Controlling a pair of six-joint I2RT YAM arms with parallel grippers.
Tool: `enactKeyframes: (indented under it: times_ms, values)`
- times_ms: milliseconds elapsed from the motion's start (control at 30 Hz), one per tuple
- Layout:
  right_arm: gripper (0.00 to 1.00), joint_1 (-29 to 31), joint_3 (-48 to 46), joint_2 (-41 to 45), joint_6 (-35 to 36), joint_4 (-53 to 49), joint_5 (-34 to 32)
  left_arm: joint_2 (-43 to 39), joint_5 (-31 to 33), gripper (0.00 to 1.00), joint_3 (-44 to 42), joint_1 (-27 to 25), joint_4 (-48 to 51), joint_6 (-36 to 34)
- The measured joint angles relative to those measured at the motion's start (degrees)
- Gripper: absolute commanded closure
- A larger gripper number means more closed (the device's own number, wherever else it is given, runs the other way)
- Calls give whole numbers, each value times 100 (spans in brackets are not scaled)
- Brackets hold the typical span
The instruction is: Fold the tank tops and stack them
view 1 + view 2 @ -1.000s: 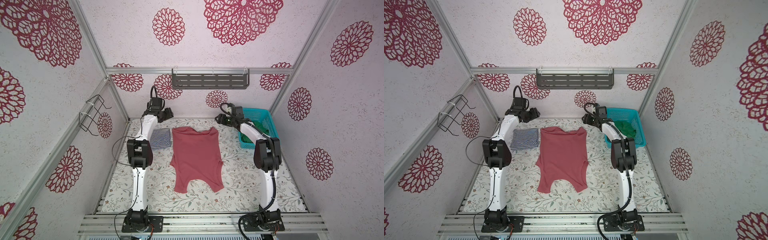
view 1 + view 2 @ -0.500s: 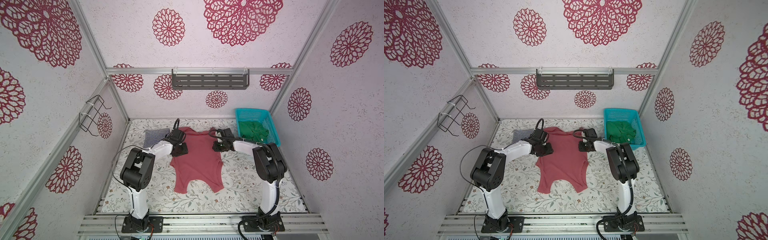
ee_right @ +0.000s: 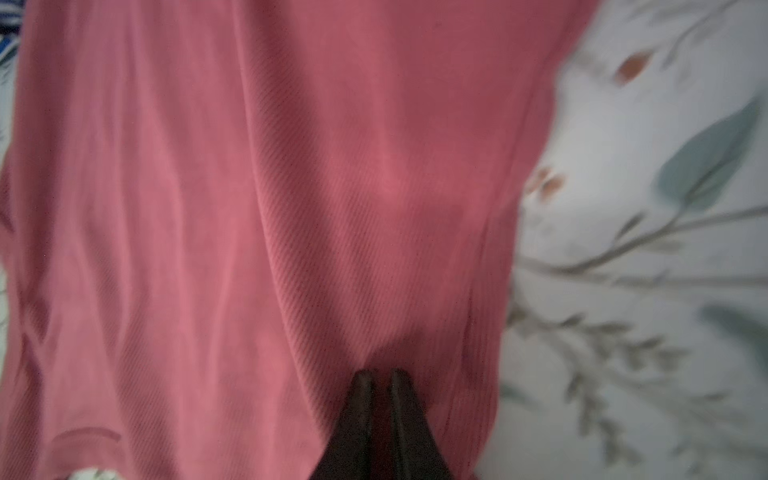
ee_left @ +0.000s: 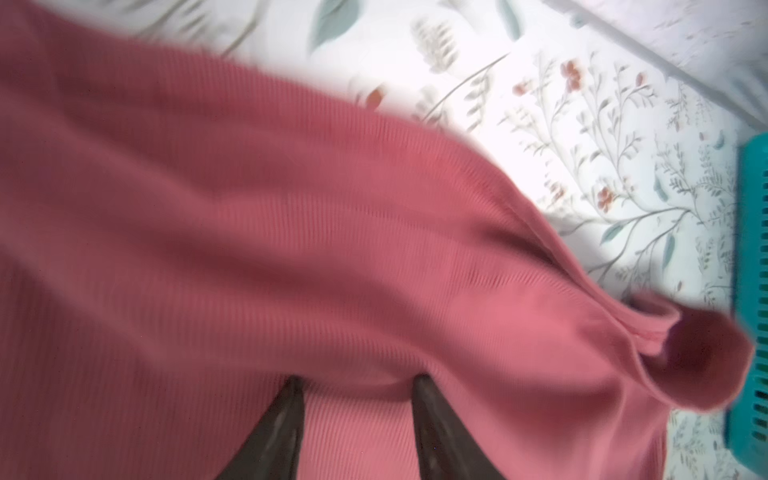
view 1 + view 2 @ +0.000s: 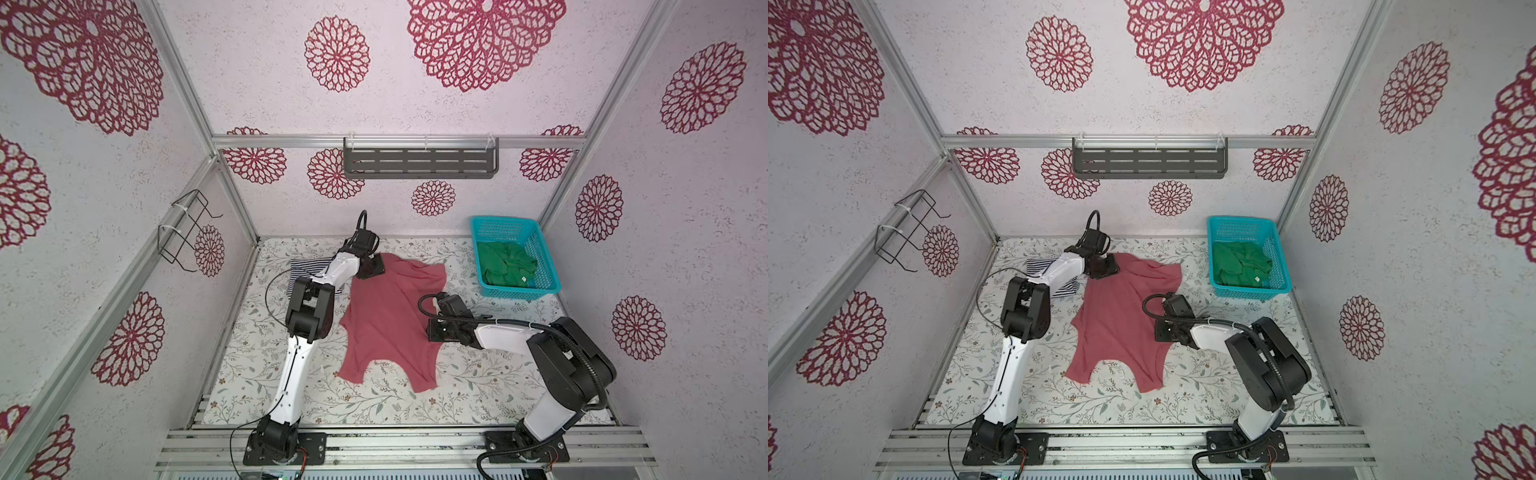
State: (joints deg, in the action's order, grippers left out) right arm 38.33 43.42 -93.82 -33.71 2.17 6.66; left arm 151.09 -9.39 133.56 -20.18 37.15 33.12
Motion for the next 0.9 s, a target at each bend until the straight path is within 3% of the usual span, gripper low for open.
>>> enactKeyframes:
  times_ms: [100,200,333,433,567,667,733,900]
  values:
    - [66,669,42,302,-216,-426,136,1073,-498,39,1897,-22,431,-258]
    - [65,848,468,710,-120,-1147,-17,1067,-846,27,1996,-37,629,-496]
    - [71,319,1429,807,417,-1832,-584,-273,-691,23,66,-52,625,-857]
    - [77,-328,1921,481,896,-1934,-857,-1869,-225,31,-1657,-105,605,-874]
    - [82,-968,2422,-474,1464,-1928,-970,-4568,420,42,-4214,-269,52,-470]
    - [83,-1200,2940,-1355,1825,-1945,-944,-5936,708,47,-5770,-542,-446,125]
    - [84,-1257,3287,-1836,2011,-1919,-942,-6325,846,49,-6570,-750,-636,490]
    - [88,-1362,3650,-2400,2317,-1790,-935,-6111,986,52,-8194,-1014,-1008,1309]
